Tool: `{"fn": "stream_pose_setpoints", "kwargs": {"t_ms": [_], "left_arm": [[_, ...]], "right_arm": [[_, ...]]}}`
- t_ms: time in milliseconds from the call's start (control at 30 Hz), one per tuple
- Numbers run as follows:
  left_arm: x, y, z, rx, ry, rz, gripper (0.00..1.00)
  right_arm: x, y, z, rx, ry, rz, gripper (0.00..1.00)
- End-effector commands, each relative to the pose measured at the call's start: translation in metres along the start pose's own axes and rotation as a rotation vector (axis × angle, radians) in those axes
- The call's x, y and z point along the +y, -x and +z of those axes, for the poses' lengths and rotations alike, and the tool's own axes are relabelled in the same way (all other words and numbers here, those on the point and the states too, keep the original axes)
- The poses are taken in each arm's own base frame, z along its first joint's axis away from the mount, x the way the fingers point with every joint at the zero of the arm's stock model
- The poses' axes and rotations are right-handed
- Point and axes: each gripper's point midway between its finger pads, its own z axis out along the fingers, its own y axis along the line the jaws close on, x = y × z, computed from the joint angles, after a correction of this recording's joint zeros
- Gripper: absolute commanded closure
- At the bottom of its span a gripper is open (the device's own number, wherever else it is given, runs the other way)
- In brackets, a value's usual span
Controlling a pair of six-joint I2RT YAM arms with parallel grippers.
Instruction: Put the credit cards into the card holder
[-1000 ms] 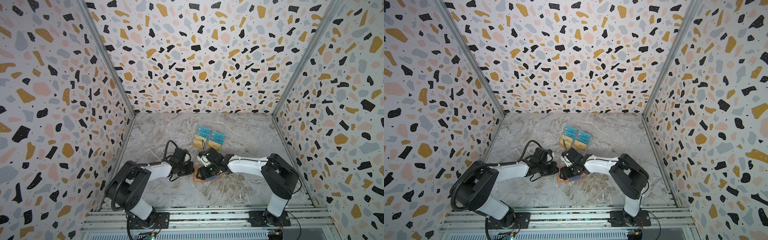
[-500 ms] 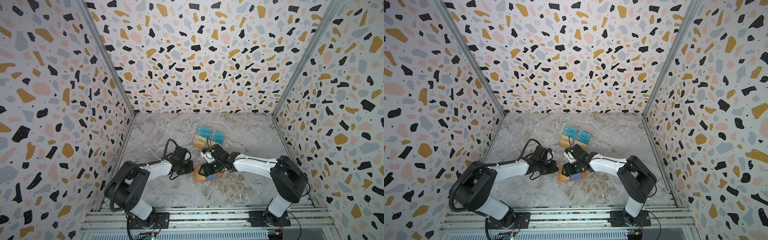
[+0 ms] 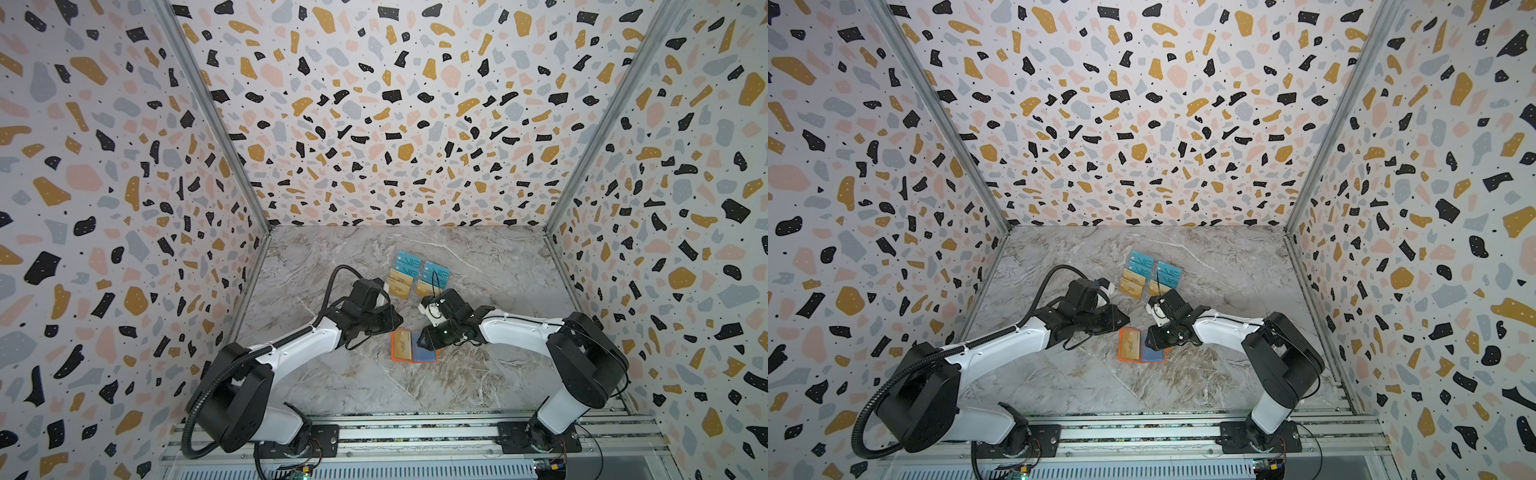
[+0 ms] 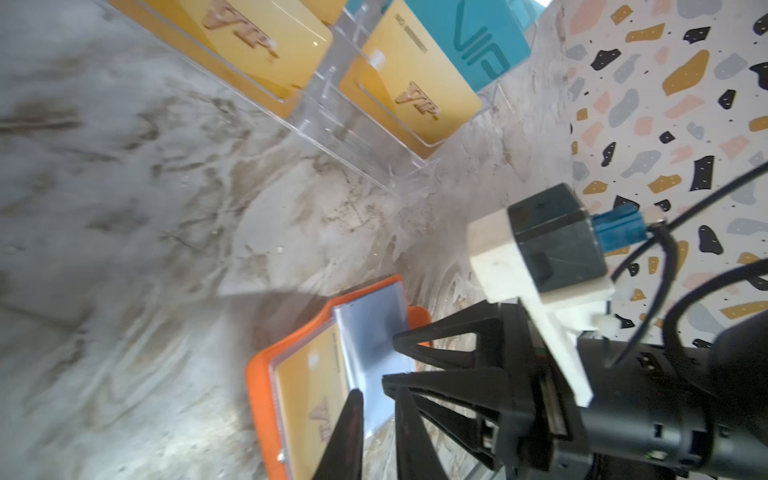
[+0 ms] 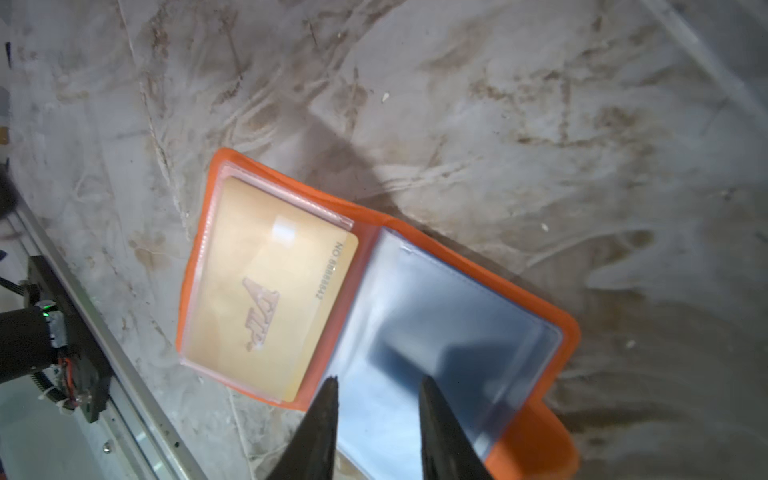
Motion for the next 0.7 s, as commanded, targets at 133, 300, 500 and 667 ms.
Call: {"fn": "stream_pose_setpoints", "kwargs": {"t_ms": [133,300,500,667], "left_arm": [[-0.013,-0.018,0.038,0.062,-0.056,-0.011,0.8],[-0.003,-0.027,0.053,0.085,-0.047,-0.024,0.72],[0.012,-0.04,0.065,0.131,-0.018,-0.031,0.67],[0.014,-0.049,0.068,0.16,-0.027,-0.026,0.66]], "right_arm": [[-0.014,-0.002,-0.009,-0.04,-0.042,-0.013,0.82],[-0.022,-0.006,-0.009,-0.041,-0.075,-0.002,0.83],[-0.026,-0.015,-0.005,-0.021,-0.084,0.01,0.83],[-0.028,-0.016,-0.004,-0.019,-0.089,0.013,0.83]]}}
